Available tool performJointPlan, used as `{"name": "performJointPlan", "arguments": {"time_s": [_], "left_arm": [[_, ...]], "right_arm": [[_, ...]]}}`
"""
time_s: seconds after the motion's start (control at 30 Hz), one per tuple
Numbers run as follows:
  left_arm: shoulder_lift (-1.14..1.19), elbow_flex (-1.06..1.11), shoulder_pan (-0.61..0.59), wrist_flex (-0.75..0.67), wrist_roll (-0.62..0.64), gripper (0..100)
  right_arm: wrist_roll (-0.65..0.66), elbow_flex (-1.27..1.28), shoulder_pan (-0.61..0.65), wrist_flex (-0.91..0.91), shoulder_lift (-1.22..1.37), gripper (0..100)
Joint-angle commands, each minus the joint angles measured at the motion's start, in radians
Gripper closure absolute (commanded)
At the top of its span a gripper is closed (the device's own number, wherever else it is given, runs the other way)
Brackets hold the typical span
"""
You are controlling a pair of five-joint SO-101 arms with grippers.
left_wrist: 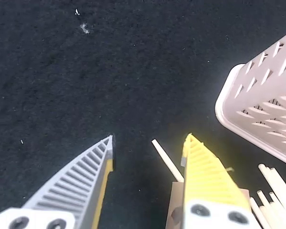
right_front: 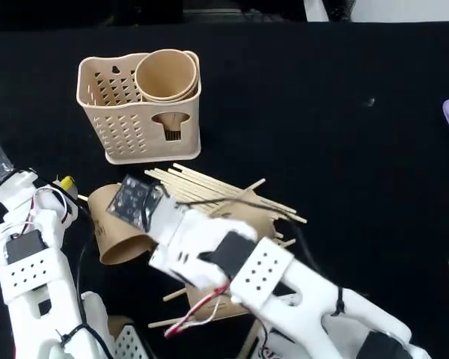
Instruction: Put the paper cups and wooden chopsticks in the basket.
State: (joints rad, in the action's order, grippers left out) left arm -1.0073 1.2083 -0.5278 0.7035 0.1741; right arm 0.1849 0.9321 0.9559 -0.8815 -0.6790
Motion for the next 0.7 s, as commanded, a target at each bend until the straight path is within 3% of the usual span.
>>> {"name": "performJointPlan", "arguments": {"time_s": [0.0,0.13,0.53,0.67], "left_arm": [[-0.02,-0.028,-0.012,-0.018,0.011,76],[-0.02,-0.028,-0.012,-0.018,0.011,76],[-0.02,-0.028,-0.012,-0.018,0.011,76],[-0.02,-0.028,-0.012,-0.018,0.011,76]], "right_arm": [[-0.028,0.021,0.041,0.1,-0.001,78.3],[-0.028,0.019,0.069,0.126,0.025,78.3],[-0.025,0.05,0.061,0.462,0.312,78.7],[-0.026,0.047,0.009,0.47,0.329,90.1]]}}
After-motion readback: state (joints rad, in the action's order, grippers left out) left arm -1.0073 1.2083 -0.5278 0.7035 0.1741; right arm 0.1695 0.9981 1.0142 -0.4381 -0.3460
